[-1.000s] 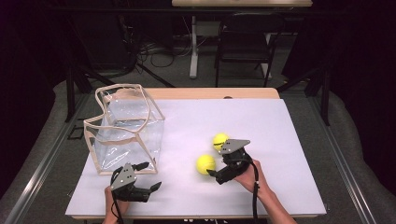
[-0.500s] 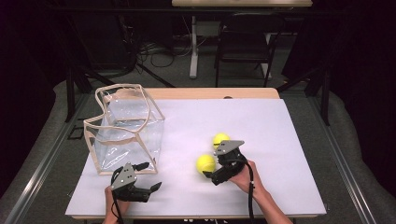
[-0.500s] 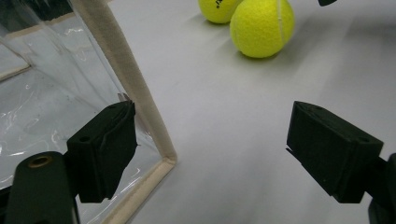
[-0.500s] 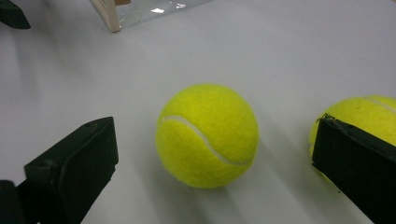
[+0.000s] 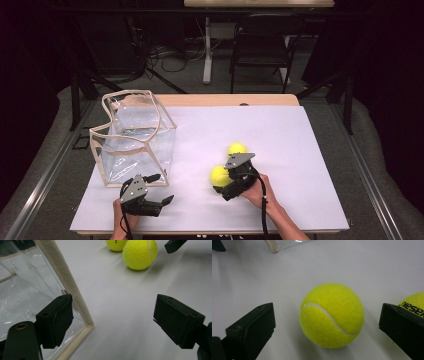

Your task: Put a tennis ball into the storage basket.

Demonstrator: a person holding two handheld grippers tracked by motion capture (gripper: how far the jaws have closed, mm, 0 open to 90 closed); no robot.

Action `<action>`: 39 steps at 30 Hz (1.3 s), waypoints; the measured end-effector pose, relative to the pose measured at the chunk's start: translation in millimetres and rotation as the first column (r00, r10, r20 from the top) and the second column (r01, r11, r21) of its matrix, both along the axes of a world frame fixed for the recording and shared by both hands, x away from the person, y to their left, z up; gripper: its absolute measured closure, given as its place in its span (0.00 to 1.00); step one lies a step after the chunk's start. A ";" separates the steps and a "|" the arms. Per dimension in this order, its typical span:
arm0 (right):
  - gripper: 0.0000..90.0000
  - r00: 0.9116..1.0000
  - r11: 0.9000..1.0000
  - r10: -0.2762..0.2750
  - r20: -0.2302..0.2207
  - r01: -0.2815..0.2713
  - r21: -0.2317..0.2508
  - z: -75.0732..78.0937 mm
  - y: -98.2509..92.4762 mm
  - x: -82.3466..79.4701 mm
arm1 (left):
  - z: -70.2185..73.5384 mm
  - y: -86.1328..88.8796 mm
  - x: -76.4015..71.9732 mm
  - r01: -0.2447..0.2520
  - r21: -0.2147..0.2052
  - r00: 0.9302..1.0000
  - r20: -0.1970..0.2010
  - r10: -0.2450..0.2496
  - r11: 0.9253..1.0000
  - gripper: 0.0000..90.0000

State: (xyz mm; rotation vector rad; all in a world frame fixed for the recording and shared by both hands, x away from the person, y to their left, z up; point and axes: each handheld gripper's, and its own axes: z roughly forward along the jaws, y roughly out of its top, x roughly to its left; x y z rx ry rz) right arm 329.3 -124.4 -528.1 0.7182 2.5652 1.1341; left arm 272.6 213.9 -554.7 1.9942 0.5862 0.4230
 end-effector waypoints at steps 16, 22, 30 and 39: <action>0.08 1.000 1.000 -0.020 -0.004 0.020 -0.021 -9.5 3.0 6.1 | 0.3 0.6 -0.1 0.006 0.003 1.000 -0.002 -0.006 1.000 0.18; 0.15 1.000 0.999 -0.021 -0.008 0.020 -0.036 -13.7 6.3 6.8 | 0.2 -0.1 -0.3 0.006 0.001 1.000 -0.003 -0.006 1.000 0.18; 0.26 0.999 0.998 -0.033 -0.008 0.033 -0.062 -17.4 8.5 7.0 | 0.4 0.4 -0.2 0.008 0.004 1.000 -0.004 -0.008 1.000 0.18; 0.29 1.000 0.998 -0.030 -0.004 0.030 -0.061 -17.9 9.4 6.4 | 0.3 0.4 -0.4 0.010 0.001 1.000 -0.004 -0.010 1.000 0.18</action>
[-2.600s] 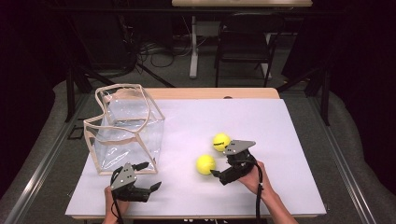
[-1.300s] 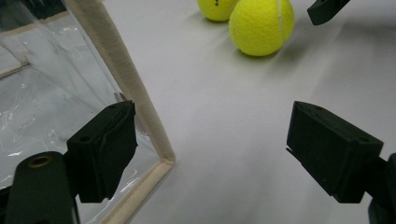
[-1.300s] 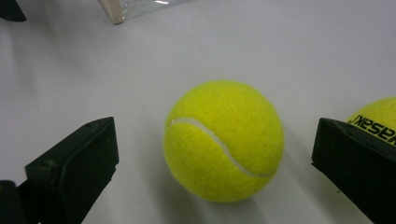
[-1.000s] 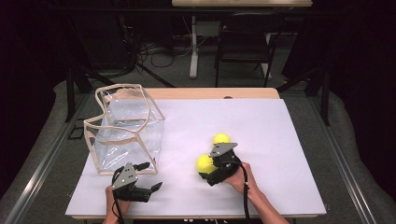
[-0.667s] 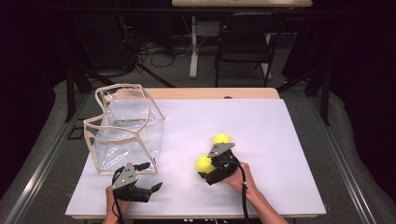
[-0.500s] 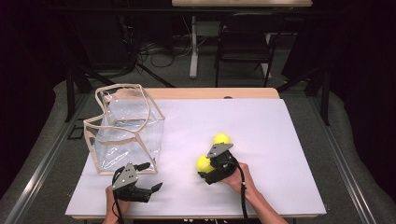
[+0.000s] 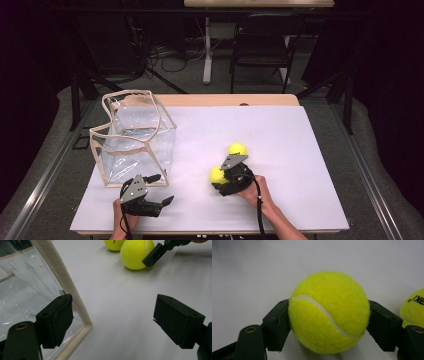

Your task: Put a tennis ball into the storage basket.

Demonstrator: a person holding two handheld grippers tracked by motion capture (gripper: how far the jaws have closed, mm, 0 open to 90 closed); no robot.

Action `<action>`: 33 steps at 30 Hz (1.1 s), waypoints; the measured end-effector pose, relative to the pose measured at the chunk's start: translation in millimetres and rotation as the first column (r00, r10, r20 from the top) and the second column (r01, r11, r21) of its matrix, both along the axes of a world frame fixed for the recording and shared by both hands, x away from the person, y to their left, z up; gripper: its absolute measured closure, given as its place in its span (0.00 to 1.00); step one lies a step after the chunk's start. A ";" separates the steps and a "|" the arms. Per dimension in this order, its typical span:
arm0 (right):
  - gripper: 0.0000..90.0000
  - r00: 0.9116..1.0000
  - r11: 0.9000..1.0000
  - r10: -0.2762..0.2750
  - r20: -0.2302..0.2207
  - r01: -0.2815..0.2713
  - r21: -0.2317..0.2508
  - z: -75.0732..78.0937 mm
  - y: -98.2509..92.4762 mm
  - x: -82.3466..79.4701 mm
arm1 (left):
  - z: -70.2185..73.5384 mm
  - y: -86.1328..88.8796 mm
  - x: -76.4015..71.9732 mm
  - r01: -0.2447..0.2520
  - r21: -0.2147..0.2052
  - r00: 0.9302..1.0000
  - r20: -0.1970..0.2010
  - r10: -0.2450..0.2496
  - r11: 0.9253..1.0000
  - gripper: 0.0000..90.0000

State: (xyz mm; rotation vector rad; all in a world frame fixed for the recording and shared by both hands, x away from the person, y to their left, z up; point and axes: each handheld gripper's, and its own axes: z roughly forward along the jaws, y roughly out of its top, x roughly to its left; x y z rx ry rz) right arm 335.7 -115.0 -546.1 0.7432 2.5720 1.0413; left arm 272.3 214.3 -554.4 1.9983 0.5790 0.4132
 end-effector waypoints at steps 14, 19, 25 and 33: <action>0.29 1.000 1.000 -0.002 0.010 0.002 -0.001 3.3 1.1 -0.7 | 0.4 0.7 -0.5 -0.001 0.000 1.000 0.004 0.001 1.000 0.18; 0.29 1.000 1.000 -0.002 0.014 0.002 0.000 8.4 0.5 -1.6 | 0.5 1.1 -0.9 0.001 0.001 1.000 0.000 -0.001 1.000 0.18; 0.29 1.000 1.000 0.006 0.010 -0.006 -0.006 11.6 1.0 -2.1 | 0.7 1.4 -1.1 -0.003 -0.001 1.000 0.000 0.003 1.000 0.18; 0.29 1.000 1.000 0.020 0.016 -0.020 -0.019 18.4 4.4 -1.4 | 0.4 1.0 -0.6 -0.002 -0.003 1.000 0.001 0.002 1.000 0.18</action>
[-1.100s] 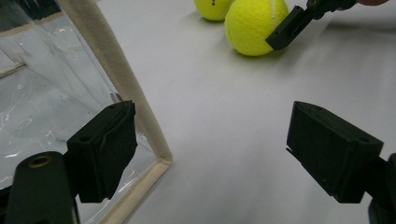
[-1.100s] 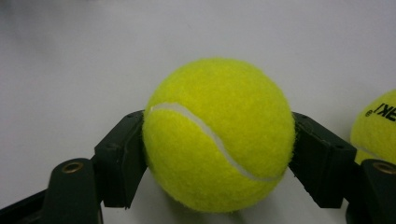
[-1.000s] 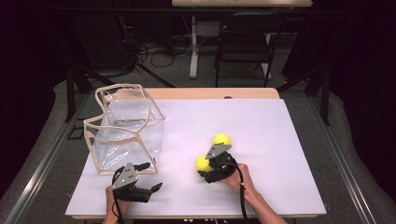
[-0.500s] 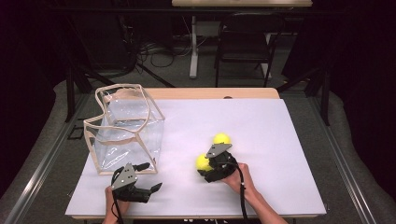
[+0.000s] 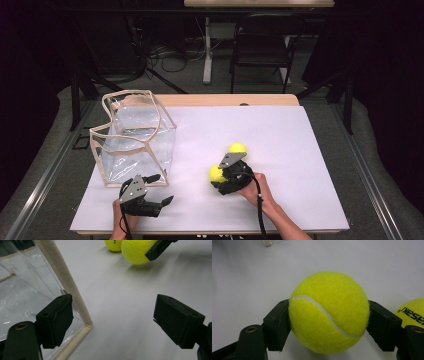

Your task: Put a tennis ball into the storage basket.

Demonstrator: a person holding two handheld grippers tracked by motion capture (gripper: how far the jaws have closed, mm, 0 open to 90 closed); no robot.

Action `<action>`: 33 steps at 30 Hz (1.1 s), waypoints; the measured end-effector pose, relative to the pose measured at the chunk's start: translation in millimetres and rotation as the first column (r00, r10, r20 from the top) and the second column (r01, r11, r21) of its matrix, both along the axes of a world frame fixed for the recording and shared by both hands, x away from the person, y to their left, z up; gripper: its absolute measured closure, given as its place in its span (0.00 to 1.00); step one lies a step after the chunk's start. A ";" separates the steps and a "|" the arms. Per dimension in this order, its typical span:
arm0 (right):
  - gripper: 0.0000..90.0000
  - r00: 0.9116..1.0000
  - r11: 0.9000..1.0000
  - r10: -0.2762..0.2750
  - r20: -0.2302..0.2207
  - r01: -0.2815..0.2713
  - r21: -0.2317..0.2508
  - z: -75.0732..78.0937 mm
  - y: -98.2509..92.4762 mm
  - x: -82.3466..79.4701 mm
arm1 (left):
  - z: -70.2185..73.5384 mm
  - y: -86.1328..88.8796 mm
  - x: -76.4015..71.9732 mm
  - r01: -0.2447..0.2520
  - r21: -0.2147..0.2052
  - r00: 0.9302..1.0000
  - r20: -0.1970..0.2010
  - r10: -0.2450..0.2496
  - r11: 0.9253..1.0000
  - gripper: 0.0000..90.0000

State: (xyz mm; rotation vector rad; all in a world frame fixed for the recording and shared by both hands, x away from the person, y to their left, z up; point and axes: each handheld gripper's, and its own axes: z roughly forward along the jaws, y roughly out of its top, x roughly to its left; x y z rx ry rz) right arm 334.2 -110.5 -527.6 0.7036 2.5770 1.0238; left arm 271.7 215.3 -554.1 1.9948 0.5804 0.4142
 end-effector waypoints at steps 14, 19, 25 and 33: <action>0.29 1.000 0.999 0.019 0.005 -0.019 -0.029 15.3 4.7 9.5 | 0.3 0.6 -0.7 0.000 -0.001 1.000 -0.002 0.000 1.000 0.18; 0.29 0.999 0.999 0.032 0.003 -0.032 -0.042 16.5 9.6 12.1 | 0.2 0.6 -0.6 0.000 -0.004 1.000 -0.001 0.000 1.000 0.18; 0.29 0.999 0.998 0.046 0.002 -0.046 -0.052 20.0 16.4 15.3 | 0.0 0.3 -0.3 0.001 -0.002 1.000 -0.004 -0.001 1.000 0.18; 0.29 0.999 0.997 0.049 -0.005 -0.049 -0.054 22.2 20.2 21.5 | 0.1 0.5 -0.5 0.002 -0.005 1.000 -0.002 -0.002 1.000 0.18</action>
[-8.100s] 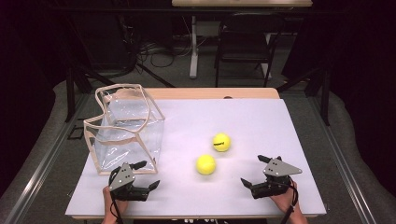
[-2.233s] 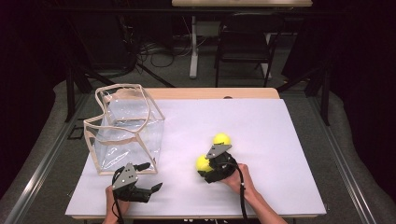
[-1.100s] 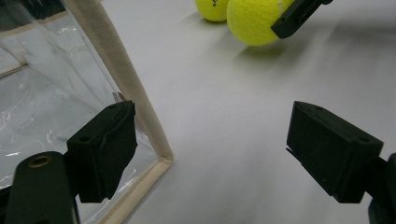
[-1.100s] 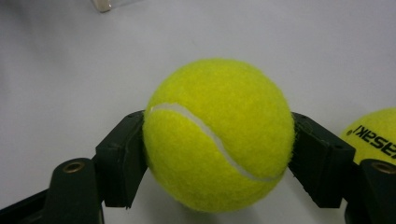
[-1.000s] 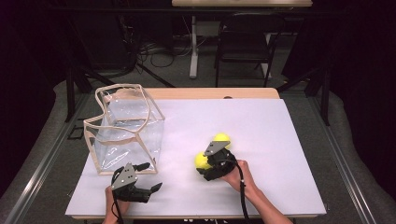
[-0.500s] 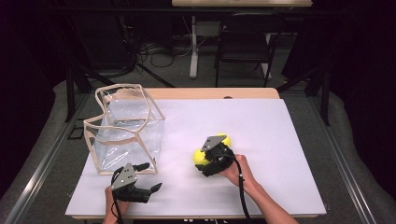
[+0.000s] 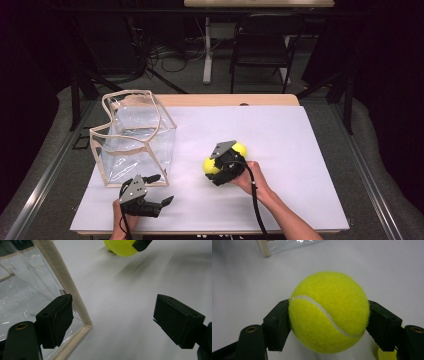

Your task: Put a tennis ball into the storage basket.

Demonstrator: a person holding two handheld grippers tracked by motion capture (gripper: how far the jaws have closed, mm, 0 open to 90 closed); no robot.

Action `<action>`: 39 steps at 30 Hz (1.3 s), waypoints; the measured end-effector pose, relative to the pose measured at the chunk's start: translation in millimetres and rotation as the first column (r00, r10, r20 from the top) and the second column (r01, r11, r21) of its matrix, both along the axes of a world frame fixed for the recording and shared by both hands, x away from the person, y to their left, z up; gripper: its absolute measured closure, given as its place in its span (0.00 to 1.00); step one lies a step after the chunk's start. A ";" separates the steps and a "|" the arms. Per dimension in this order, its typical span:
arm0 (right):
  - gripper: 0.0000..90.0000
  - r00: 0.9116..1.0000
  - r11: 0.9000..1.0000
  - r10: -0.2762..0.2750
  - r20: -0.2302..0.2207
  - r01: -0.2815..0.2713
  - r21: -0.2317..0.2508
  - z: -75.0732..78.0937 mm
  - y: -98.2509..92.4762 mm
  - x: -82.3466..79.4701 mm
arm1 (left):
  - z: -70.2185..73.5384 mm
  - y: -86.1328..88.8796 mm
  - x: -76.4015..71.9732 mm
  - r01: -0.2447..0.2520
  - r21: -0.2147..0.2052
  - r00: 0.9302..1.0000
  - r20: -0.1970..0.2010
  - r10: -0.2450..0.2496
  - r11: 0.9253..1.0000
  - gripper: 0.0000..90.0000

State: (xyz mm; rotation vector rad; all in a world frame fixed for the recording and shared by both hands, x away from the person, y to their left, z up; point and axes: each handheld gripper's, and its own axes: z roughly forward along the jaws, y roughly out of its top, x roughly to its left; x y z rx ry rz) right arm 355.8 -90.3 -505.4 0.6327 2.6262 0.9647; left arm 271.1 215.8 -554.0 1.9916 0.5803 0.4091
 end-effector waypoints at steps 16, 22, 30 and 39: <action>0.29 1.000 1.000 0.008 -0.002 -0.008 -0.001 6.4 7.6 12.8 | 0.0 -0.3 -0.1 0.004 0.002 1.000 -0.002 -0.004 1.000 0.18; 0.29 1.000 1.000 0.008 -0.010 -0.008 -0.003 8.5 11.5 17.5 | 0.0 -0.2 -0.3 0.004 0.001 1.000 -0.003 -0.004 1.000 0.18; 0.29 1.000 1.000 0.009 -0.013 -0.010 -0.013 10.8 15.4 23.6 | -0.2 -0.4 -0.1 0.003 0.001 1.000 -0.001 -0.003 1.000 0.18; 0.30 1.000 1.000 0.013 -0.013 -0.014 -0.019 15.8 19.2 30.7 | 0.0 0.4 0.0 -0.002 -0.002 1.000 0.001 0.002 1.000 0.18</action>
